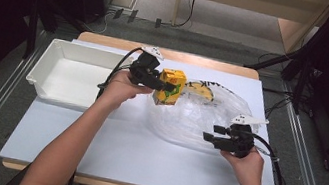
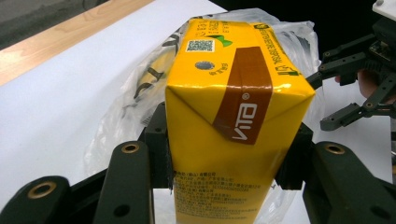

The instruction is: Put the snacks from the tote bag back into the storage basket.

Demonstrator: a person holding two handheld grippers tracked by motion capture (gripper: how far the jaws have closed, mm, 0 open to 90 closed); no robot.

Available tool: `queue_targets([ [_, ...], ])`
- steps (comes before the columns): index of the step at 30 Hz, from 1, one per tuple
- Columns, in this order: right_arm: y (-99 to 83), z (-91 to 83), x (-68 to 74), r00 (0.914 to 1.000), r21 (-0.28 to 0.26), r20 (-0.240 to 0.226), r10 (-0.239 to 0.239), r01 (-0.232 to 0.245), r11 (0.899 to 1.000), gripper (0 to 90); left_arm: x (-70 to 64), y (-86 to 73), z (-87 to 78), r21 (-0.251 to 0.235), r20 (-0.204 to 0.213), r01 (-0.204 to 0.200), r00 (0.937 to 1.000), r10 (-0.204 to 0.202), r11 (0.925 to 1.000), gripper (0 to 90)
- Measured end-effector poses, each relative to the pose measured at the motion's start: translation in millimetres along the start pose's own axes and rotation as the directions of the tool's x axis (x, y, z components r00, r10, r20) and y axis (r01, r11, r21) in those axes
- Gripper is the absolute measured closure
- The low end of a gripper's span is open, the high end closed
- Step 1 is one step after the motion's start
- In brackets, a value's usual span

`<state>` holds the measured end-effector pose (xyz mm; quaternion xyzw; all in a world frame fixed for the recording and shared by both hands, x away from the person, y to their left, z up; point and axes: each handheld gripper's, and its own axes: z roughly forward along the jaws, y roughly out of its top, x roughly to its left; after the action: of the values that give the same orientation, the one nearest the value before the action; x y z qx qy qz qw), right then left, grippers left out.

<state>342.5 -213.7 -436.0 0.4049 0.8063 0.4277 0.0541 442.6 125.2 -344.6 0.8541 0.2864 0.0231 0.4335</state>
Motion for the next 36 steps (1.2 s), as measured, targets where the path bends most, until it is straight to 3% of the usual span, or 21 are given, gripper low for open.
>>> queue_targets([
  [20,3.1,4.4,-3.3,0.9999,0.011,-0.003,-0.011,0.011,1.000,41.8,10.5,-10.3,-21.1,-0.012,-0.040,0.039,0.9984,-0.039,0.9992,52.1],
  [36,3.2,4.6,-3.3,1.0000,0.012,-0.005,-0.009,0.009,1.000,41.8,15.5,-11.7,-31.9,-0.030,-0.060,0.041,0.9973,-0.043,0.9987,52.1],
])
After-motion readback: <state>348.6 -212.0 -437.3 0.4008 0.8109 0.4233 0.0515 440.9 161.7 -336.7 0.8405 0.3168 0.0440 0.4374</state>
